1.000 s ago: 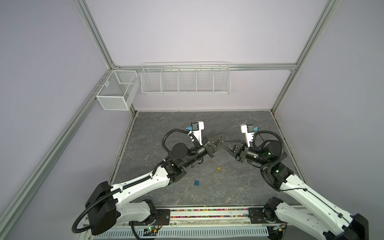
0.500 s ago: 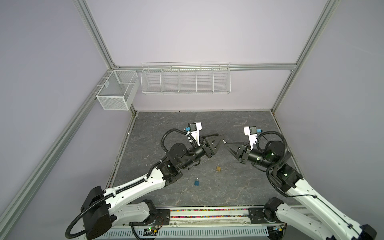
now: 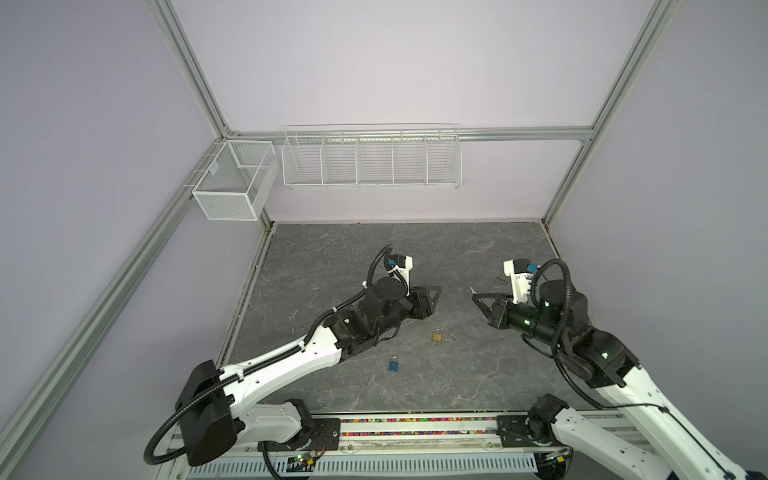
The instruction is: Unlock with the key
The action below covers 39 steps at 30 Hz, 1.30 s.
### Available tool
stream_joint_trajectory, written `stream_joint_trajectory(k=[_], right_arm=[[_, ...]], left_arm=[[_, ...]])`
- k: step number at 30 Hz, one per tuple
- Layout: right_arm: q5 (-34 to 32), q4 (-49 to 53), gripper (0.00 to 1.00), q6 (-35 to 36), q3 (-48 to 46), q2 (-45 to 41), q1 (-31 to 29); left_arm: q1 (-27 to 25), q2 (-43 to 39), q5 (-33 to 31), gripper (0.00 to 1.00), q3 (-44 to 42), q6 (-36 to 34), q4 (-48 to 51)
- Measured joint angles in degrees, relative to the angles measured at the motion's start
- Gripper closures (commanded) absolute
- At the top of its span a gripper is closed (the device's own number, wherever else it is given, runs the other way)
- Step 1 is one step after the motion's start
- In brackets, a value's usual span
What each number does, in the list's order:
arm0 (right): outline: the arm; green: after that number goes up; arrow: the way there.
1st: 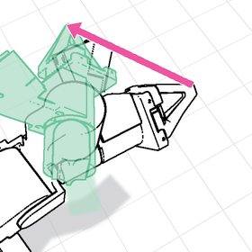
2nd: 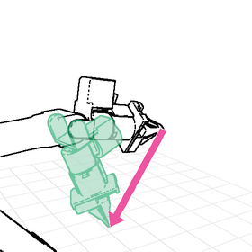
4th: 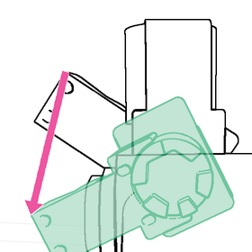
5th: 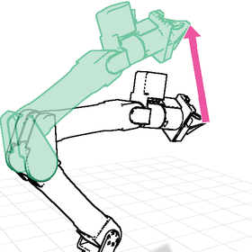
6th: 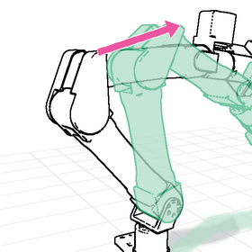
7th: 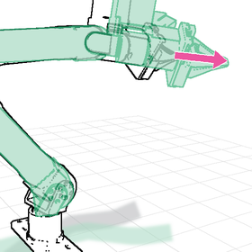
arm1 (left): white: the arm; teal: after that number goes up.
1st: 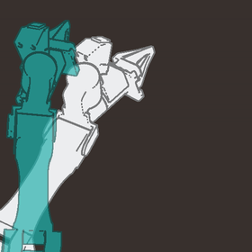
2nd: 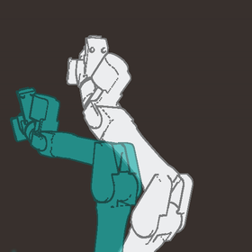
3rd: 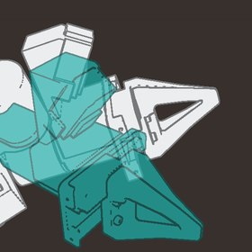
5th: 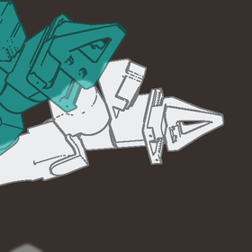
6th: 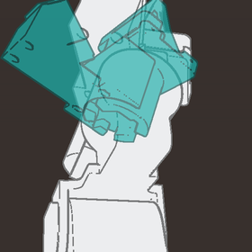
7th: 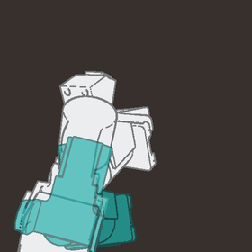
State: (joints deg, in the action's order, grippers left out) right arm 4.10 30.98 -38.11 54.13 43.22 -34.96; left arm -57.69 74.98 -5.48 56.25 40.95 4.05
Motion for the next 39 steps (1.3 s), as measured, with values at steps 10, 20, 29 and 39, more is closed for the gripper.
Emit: stream_joint_trajectory(k=[10, 20, 29, 39], right_arm=[[-4.9, 9.4, 0.93, -0.3, 1.4, 0.0, 0.0], [-5.0, 10.3, 0.93, -0.3, 2.2, -0.1, 0.0], [-4.9, 10.1, 0.93, -0.4, 2.2, -0.7, 0.0], [-4.4, 9.7, 0.93, -0.4, 2.2, -0.9, 0.0]], left_arm=[[-3.3, 26.0, 0.6, 0.4, 18.1, 0.6, 19.8], [-4.6, 39.3, -2.1, 0.45, 26.5, 4.1, 34.2], [-4.6, 43.3, -2.1, 0.51, 30.8, 4.9, 37.8], [-6.1, 48.3, -4.0, 0.56, 38.0, 4.8, 43.1]])
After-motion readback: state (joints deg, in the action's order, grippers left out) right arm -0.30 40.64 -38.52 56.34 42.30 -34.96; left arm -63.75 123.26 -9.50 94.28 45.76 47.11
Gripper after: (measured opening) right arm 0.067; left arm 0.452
